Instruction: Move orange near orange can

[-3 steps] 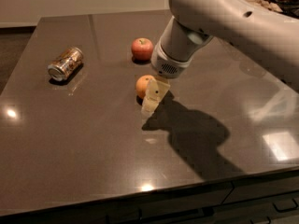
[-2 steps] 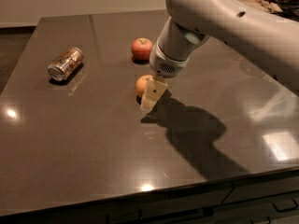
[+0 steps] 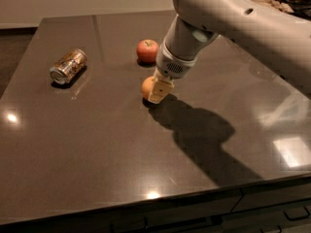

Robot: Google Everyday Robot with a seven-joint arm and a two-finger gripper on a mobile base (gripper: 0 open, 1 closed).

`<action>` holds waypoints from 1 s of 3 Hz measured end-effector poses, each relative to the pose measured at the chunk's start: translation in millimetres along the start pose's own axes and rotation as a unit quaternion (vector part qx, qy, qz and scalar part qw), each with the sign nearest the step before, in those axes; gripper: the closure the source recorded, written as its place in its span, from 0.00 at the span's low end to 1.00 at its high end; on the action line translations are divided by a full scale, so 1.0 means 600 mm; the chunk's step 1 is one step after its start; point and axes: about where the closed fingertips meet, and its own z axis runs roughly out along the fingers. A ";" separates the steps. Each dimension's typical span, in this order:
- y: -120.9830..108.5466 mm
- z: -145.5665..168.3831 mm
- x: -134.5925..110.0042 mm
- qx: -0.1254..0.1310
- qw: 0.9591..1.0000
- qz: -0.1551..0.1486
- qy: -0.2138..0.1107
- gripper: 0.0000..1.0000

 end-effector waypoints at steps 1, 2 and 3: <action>0.002 -0.016 -0.019 0.002 1.000 -0.007 -0.007 0.75; 0.007 -0.029 -0.059 0.000 1.000 -0.020 -0.019 0.97; 0.016 -0.035 -0.121 0.000 0.999 -0.034 -0.034 1.00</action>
Offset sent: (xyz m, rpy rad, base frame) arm -0.0072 0.0561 0.0526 0.0590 -0.0342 0.0822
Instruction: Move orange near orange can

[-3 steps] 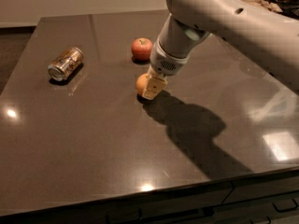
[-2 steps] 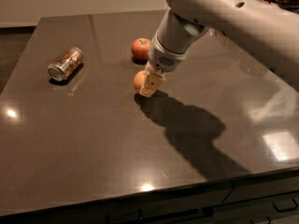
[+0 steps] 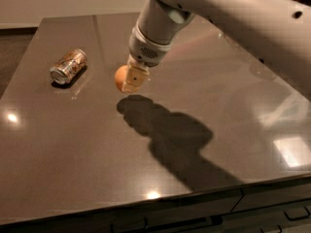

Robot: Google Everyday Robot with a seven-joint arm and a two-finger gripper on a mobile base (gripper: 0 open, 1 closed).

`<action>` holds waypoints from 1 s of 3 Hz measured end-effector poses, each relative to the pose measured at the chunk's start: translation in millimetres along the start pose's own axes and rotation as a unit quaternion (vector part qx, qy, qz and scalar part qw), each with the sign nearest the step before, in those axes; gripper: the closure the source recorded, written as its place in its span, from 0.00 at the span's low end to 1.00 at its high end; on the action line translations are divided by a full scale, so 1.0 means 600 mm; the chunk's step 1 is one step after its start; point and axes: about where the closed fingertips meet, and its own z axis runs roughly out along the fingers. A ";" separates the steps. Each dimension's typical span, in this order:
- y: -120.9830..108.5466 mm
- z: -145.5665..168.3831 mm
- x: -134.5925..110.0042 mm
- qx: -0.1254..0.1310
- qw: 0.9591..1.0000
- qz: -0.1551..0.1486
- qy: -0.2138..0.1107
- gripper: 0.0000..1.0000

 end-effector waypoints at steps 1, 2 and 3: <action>0.006 0.024 -0.053 -0.003 1.000 -0.011 -0.001 1.00; 0.010 0.062 -0.102 -0.005 1.000 -0.015 -0.003 1.00; -0.003 0.097 -0.157 -0.002 1.000 -0.011 -0.008 1.00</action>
Offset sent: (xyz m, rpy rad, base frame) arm 0.0096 0.1160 -0.0179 0.0047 -0.0035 0.0360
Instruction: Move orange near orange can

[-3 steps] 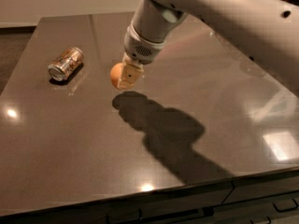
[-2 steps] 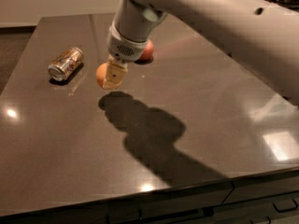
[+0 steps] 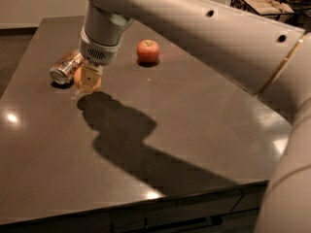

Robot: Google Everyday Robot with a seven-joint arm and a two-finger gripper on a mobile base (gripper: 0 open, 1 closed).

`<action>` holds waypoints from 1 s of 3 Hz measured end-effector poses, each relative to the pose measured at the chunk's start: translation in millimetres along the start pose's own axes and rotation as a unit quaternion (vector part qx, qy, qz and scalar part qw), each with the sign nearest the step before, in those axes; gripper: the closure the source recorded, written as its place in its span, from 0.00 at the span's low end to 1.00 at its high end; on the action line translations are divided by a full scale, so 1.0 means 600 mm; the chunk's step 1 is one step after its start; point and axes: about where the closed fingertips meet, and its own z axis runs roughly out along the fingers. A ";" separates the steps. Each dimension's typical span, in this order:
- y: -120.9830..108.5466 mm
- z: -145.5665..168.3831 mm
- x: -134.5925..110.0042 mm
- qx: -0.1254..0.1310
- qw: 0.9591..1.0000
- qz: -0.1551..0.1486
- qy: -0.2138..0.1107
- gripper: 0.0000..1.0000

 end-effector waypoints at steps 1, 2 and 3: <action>-0.020 0.020 -0.023 0.006 1.000 0.007 0.001 1.00; -0.046 0.038 -0.028 0.019 1.000 0.018 0.001 1.00; -0.059 0.050 -0.029 0.028 0.999 0.025 0.000 0.82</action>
Offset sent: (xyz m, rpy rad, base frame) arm 0.0535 0.0266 -0.0098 0.0164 -0.0399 -0.0902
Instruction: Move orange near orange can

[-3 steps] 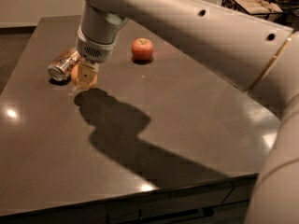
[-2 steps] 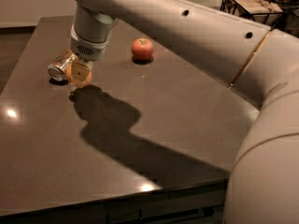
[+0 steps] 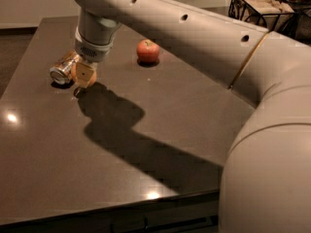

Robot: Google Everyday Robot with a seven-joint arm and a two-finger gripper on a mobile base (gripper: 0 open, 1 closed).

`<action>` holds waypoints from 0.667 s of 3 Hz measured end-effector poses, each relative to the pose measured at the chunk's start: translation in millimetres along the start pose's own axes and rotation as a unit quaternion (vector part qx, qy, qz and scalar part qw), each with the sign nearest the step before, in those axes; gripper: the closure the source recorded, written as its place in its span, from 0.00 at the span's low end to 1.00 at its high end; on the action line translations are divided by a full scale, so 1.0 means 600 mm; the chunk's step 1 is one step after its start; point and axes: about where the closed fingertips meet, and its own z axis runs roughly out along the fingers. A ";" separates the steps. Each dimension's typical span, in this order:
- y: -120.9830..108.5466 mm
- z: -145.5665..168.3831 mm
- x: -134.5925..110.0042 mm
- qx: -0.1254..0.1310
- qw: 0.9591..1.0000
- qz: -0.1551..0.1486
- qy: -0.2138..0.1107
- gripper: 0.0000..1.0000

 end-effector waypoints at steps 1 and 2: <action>-0.011 0.010 0.002 0.001 1.000 0.005 -0.005 0.59; -0.014 0.017 0.007 -0.001 1.000 0.006 -0.007 0.36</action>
Offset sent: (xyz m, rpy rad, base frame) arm 0.0154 -0.0045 -0.0097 0.0279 0.0047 -0.0115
